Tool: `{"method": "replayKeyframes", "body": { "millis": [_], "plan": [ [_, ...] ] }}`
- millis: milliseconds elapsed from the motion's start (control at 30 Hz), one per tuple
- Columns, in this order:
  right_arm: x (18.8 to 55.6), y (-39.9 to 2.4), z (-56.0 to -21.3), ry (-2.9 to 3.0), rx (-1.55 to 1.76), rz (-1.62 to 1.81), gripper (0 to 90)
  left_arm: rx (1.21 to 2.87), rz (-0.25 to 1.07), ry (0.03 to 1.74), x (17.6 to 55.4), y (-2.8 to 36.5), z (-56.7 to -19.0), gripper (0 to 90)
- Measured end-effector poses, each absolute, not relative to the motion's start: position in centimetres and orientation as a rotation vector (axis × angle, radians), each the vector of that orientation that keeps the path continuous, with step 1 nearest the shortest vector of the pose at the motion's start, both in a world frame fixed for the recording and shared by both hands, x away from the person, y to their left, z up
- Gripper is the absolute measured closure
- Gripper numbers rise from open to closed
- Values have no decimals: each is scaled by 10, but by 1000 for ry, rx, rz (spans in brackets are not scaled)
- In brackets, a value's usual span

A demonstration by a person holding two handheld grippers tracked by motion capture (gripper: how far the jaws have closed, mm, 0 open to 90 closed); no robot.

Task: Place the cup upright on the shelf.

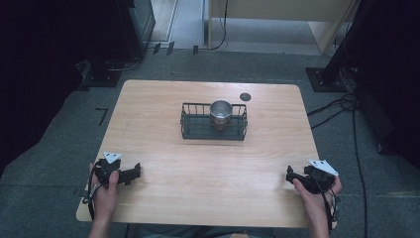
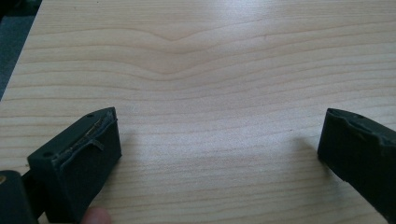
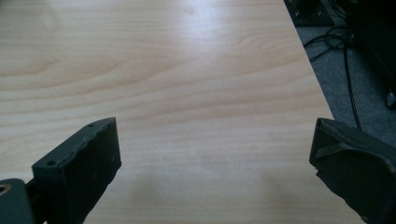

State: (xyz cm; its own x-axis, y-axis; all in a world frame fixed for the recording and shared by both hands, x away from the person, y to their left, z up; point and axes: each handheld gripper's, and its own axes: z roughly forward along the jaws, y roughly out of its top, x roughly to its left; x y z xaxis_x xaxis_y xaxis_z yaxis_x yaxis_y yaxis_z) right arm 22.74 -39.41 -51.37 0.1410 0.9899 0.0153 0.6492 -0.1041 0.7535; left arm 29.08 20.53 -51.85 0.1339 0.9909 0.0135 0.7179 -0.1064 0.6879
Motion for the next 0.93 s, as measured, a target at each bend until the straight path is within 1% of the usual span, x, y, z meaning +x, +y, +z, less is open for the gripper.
{"method": "replayKeyframes", "body": {
  "millis": [267, 933],
  "plan": [
    [218, -398, -526, 1609, 1836, 682, 29, 1885, 668, 1638, 291, 205, -519, 0],
    [212, -397, -528, 1688, 1807, 751, 33, 1887, 667, 1638, 291, 205, -518, 0]
  ]
}}
